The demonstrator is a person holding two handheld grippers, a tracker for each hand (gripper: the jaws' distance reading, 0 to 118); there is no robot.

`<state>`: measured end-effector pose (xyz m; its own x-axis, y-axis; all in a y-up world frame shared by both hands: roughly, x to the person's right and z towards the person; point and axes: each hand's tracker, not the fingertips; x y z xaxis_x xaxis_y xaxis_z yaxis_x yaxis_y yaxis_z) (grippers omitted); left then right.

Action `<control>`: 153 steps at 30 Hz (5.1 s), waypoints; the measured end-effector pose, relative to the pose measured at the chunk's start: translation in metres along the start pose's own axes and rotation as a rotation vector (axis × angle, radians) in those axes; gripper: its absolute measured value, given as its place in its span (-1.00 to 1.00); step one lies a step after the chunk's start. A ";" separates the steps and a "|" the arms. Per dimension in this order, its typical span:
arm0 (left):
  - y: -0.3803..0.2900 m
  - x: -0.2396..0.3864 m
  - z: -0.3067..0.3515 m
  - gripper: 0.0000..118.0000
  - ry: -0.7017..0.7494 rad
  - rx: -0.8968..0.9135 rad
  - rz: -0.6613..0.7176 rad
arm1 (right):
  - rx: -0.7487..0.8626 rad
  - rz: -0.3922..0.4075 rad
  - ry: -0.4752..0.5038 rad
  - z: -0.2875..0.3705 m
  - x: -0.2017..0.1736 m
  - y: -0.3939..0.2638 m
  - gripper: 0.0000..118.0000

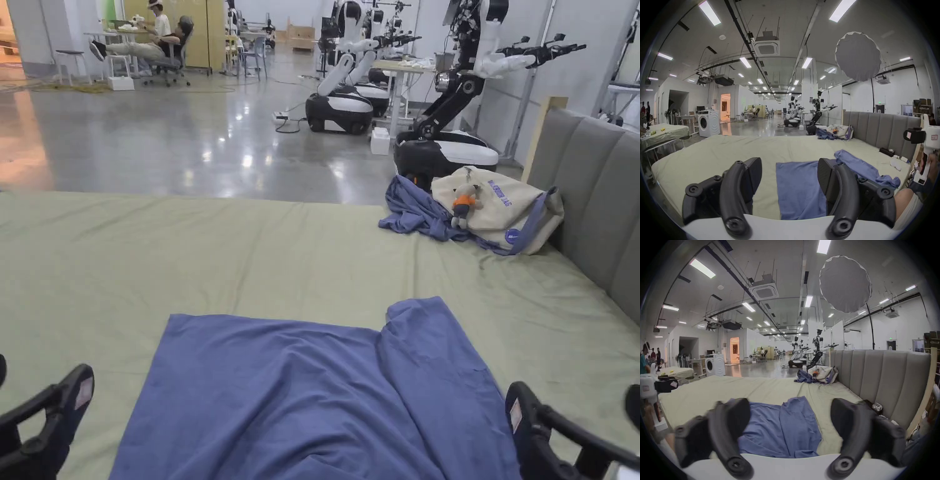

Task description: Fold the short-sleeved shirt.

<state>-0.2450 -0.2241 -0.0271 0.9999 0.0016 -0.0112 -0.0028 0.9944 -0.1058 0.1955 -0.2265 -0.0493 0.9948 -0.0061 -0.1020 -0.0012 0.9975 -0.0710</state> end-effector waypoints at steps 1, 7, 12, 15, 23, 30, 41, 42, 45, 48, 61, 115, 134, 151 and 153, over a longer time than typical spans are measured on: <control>-0.005 0.003 0.004 0.23 0.011 -0.013 -0.017 | -0.006 0.022 0.019 0.003 -0.004 -0.009 0.42; -0.021 0.005 0.018 -0.99 0.004 -0.040 0.000 | -0.043 0.005 0.046 0.006 -0.006 -0.030 -0.96; -0.017 -0.004 -0.003 -0.99 -0.010 -0.042 -0.007 | -0.058 -0.031 0.065 0.001 -0.004 -0.030 -0.96; 0.005 -0.019 -0.058 -0.97 -0.106 -0.092 -0.038 | -0.082 -0.018 0.079 -0.006 -0.005 -0.032 -0.96; 0.026 -0.070 -0.310 0.89 -0.084 -0.456 -0.026 | -0.129 0.002 0.113 -0.017 -0.013 -0.031 -0.96; -0.022 -0.090 -0.448 0.89 -0.075 -0.770 0.156 | -0.169 0.008 0.119 -0.035 -0.014 -0.027 -0.96; -0.079 -0.075 -0.473 0.88 -0.042 -0.922 0.149 | -0.209 -0.005 0.107 -0.046 -0.005 -0.028 -0.96; -0.081 -0.074 -0.473 0.87 -0.040 -0.926 0.149 | -0.211 -0.005 0.108 -0.047 -0.005 -0.028 -0.96; -0.076 -0.063 -0.458 0.73 -0.023 -0.930 0.138 | -0.213 0.004 0.104 -0.046 -0.005 -0.029 -0.96; -0.071 -0.060 -0.458 0.32 0.002 -0.918 0.100 | -0.217 0.014 0.104 -0.045 -0.003 -0.029 -0.96; -0.049 -0.041 -0.454 -0.95 -0.024 -0.814 -0.080 | -0.224 0.025 0.062 -0.049 0.020 -0.025 -0.96; -0.021 -0.050 -0.432 -0.95 -0.061 -0.735 -0.027 | -0.949 -0.076 0.054 -0.410 0.119 -0.107 0.00; 0.027 -0.054 -0.405 -0.95 -0.098 -0.600 0.051 | -0.669 -0.158 0.146 -0.366 0.117 0.005 -0.91; 0.186 -0.077 -0.191 -0.96 -0.181 -0.141 0.130 | -0.152 -0.089 0.270 -0.168 0.093 0.185 -0.92; 0.177 -0.074 -0.148 -0.96 -0.172 -0.086 0.133 | -0.108 -0.113 0.304 -0.131 0.086 0.176 -0.92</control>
<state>-0.3207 -0.0635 -0.1920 0.9779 0.1575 0.1378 -0.1284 0.9715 -0.1991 0.2679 -0.0603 -0.2008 0.9134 -0.1529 -0.3773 0.0801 0.9762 -0.2016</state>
